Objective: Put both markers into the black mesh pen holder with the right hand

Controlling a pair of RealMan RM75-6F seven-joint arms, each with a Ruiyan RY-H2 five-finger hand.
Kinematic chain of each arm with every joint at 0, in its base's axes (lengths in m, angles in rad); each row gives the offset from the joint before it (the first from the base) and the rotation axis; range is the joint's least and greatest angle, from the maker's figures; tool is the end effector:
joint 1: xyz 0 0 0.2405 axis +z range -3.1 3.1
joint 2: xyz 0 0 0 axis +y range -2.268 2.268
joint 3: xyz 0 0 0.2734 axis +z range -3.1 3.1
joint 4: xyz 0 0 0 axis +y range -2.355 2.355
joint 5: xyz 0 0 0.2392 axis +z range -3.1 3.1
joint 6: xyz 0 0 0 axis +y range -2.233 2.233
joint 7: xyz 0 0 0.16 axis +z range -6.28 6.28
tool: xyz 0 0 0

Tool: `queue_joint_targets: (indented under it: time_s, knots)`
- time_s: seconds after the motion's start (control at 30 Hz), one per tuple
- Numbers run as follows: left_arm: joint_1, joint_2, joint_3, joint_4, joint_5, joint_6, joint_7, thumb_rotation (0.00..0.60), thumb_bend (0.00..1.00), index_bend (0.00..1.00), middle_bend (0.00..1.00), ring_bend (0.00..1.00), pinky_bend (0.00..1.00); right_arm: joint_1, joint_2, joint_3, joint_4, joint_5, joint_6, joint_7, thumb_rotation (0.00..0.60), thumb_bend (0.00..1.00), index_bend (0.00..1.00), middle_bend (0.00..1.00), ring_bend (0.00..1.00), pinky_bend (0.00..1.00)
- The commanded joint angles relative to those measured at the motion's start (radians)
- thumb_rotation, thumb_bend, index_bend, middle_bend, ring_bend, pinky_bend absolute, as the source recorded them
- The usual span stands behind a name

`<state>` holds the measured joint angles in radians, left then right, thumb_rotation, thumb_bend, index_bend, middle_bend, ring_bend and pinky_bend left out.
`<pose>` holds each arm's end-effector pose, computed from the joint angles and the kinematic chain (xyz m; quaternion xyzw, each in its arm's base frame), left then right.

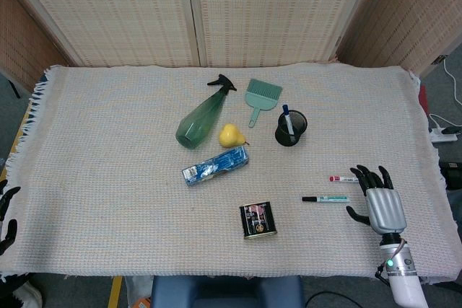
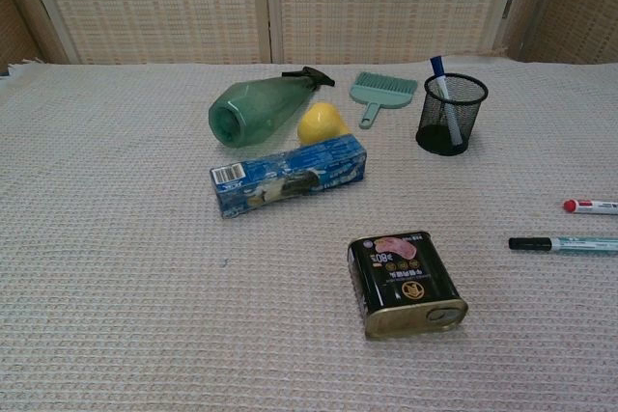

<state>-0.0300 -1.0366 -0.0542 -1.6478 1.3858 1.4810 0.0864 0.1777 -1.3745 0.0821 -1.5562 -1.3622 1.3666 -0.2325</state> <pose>-0.3638 0.1812 0.1728 -0.5714 -0.3878 -0.3134 0.6518 -0.3176 -0.2348 0.0482 0.6062 -0.4142 0.3544 0.5791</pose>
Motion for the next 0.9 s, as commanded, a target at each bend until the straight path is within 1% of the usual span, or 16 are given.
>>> queue_joint_targets:
  time_s: [0.03, 0.17, 0.43, 0.73, 0.9]
  knots:
    - [0.000, 0.000, 0.000, -0.001, 0.001, 0.000, 0.002, 0.600, 0.51, 0.16, 0.02, 0.00, 0.27, 0.000, 0.001, 0.001, 0.000, 0.004, -0.003, -0.001, 0.600, 0.12, 0.17, 0.11, 0.18, 0.01]
    - [0.002, 0.002, 0.002, -0.006, 0.007, 0.007, 0.005, 0.600, 0.51, 0.16, 0.02, 0.00, 0.27, 0.001, 0.007, 0.000, -0.004, 0.009, -0.011, -0.004, 0.600, 0.12, 0.19, 0.11, 0.18, 0.01]
    - [0.005, 0.003, 0.005, -0.010, 0.030, 0.023, 0.004, 0.600, 0.51, 0.16, 0.02, 0.00, 0.27, -0.001, 0.015, 0.001, -0.014, 0.001, -0.005, 0.003, 0.600, 0.12, 0.18, 0.11, 0.18, 0.01]
    - [0.004, -0.001, 0.005, -0.005, 0.032, 0.023, 0.003, 0.600, 0.51, 0.15, 0.02, 0.00, 0.26, -0.002, 0.018, 0.000, -0.018, 0.000, -0.007, 0.005, 0.600, 0.12, 0.18, 0.11, 0.18, 0.01]
    - [0.006, 0.001, 0.005, -0.013, 0.033, 0.026, 0.001, 0.600, 0.51, 0.15, 0.02, 0.00, 0.26, 0.005, 0.018, -0.006, -0.021, 0.001, -0.028, 0.004, 0.600, 0.12, 0.19, 0.11, 0.18, 0.01]
